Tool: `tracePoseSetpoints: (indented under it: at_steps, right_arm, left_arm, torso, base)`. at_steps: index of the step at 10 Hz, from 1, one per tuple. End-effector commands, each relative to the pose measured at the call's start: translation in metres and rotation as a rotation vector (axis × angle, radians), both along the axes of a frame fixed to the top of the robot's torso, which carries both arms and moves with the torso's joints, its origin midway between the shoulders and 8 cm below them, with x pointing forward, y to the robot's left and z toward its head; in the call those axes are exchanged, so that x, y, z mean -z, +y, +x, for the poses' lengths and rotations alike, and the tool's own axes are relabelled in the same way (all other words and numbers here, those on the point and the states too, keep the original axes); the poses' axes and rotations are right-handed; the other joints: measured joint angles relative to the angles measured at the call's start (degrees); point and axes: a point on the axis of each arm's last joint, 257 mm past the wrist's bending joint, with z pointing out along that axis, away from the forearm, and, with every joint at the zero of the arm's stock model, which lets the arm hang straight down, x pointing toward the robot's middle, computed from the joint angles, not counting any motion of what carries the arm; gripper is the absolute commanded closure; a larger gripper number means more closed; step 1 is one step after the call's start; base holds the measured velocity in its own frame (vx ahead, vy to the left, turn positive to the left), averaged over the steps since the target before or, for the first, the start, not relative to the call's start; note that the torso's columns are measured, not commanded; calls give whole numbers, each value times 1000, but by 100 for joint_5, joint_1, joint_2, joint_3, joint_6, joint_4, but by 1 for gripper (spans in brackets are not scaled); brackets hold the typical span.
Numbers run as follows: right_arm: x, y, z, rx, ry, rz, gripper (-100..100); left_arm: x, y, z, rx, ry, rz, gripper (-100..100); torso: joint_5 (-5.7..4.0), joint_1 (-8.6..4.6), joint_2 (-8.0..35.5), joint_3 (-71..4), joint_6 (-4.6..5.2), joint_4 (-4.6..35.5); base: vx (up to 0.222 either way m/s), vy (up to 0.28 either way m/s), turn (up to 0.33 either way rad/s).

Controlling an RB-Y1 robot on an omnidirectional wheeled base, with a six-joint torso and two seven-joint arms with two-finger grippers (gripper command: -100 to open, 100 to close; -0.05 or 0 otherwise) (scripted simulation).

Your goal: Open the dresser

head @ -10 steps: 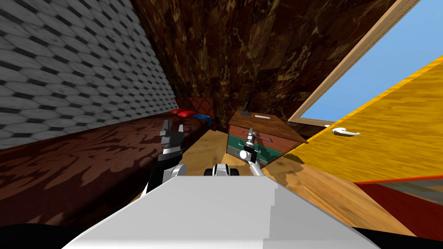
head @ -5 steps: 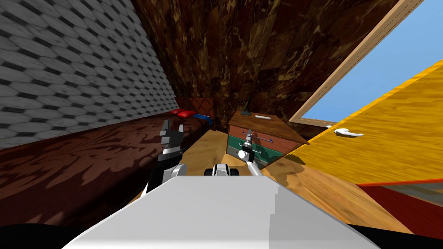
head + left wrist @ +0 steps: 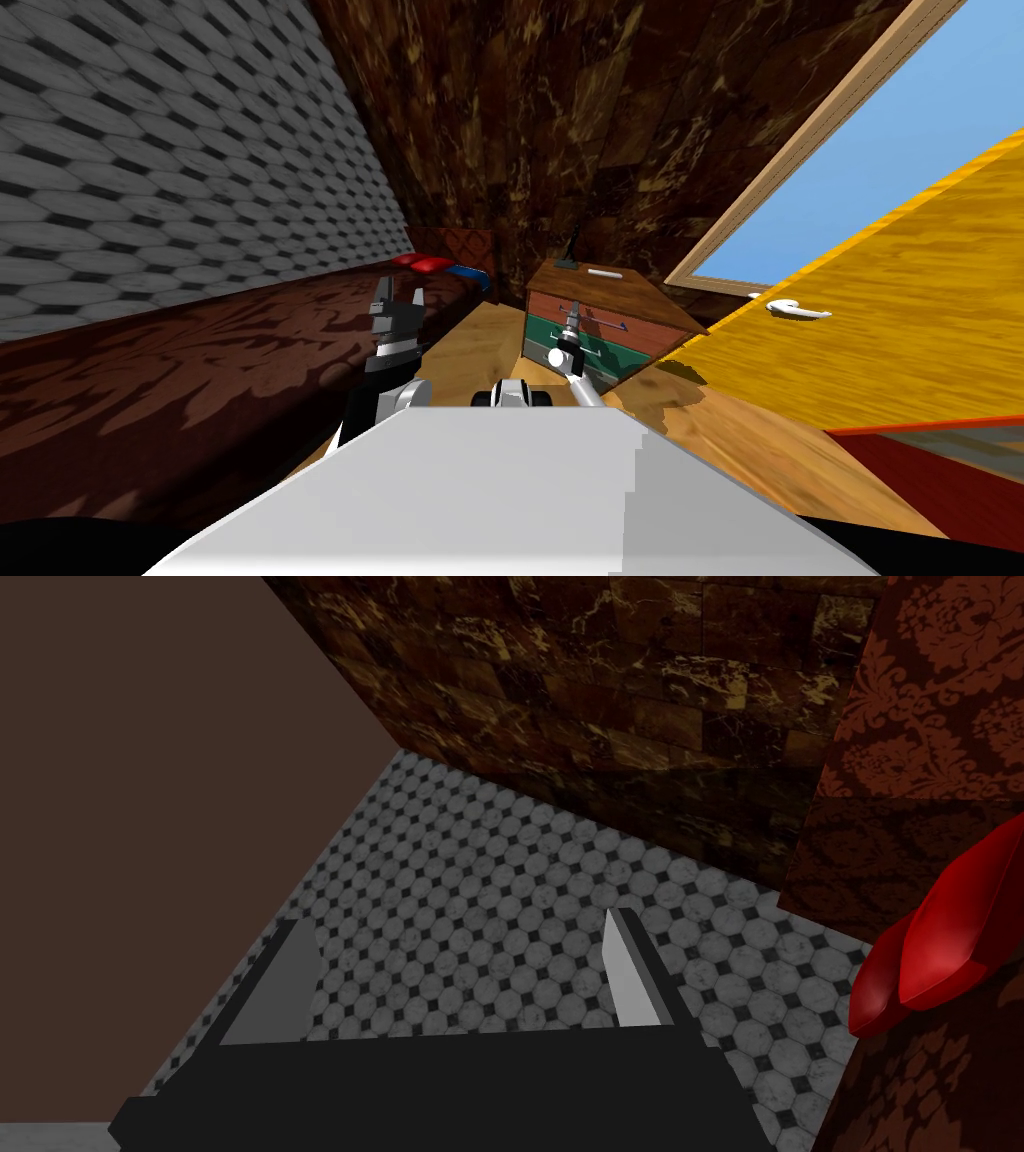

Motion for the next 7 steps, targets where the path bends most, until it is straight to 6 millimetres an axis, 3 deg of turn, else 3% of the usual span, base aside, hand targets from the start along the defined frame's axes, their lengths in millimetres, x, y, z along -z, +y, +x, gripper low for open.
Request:
tracePoseSetpoints:
  at_steps: [1,7]
  right_arm:
    - [19,8,3,-30,17,67,-100]
    - [46,23,7,-75,28,195,-100]
  left_arm:
    - [0,0,0,0,0,0,0]
    - [0,0,0,0,0,0,0]
  torso:
    - [-9,-2,-17,-9,-10,-15]
    - [-27,6,-64,-35,-36,-50]
  base:
    - [5,-22,6]
    - [4,-20,1]
